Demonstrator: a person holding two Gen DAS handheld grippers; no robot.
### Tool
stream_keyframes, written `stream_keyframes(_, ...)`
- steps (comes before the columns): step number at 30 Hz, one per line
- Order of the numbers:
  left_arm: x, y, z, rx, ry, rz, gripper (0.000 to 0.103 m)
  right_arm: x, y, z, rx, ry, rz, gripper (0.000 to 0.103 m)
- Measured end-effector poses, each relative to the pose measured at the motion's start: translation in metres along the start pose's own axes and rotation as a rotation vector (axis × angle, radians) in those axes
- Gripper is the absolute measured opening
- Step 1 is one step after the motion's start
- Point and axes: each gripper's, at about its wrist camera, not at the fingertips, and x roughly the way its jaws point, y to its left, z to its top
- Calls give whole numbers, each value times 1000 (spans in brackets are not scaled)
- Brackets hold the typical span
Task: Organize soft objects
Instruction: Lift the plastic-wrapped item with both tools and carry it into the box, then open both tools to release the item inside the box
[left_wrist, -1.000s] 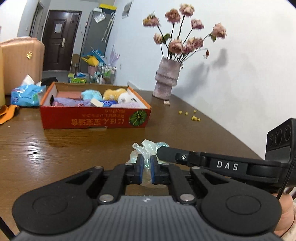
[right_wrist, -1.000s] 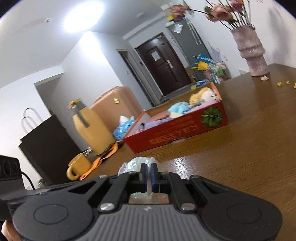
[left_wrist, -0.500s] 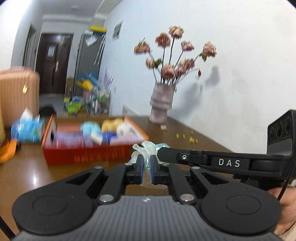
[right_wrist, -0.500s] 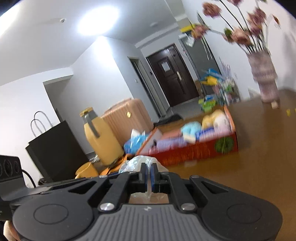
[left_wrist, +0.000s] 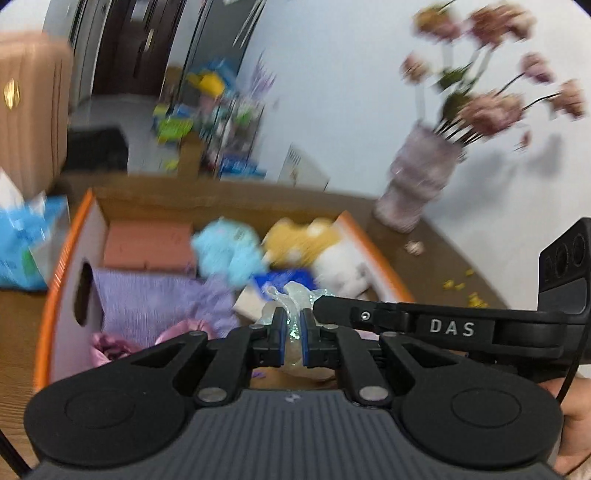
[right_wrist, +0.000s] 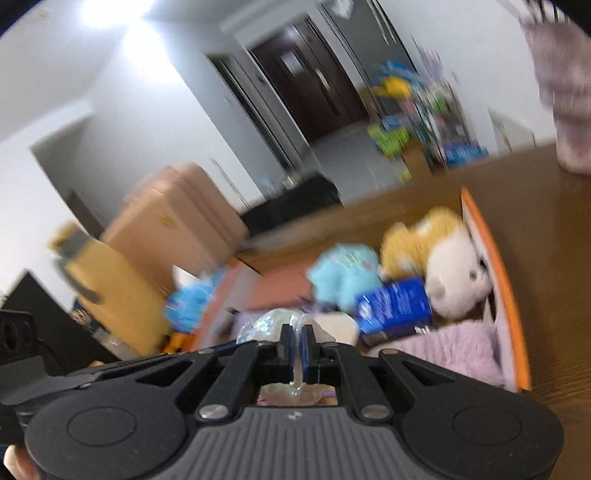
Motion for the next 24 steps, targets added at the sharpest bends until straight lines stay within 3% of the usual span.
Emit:
stream_keyframes(4,31,24,-15,-37,69,-15,9,31,-17,-10,14,68,-44,5)
stream_keyframes(7,36,30,-21,-38,67,-19,10,38,-14,-13,-17,66,-72,9)
stream_keyframes(11,31,31,-17,-46,63,-16,15,35,-10,-11,-41,57,-105,15)
stream_keyframes(15,3,23,-8,-16,35,45,21,7,7,-2,-75,19,-130,16)
stream_keyframes(18,-35,16,2,10,-23,89,41,-30,26,8,-145,-38,-167,22)
stream_keyframes(21,-86,3,11,85,-131,194,46,-78,47,18,-216,-118,-228,30)
stream_keyframes(22,-103,-2,12,109,-167,230,57,-95,54,19,-239,-148,-242,33)
stream_keyframes(23,-123,-8,12,129,-213,283,61,-110,59,20,-260,-179,-254,42)
stream_keyframes(24,-139,-14,11,139,-261,323,73,-126,65,20,-286,-217,-266,58)
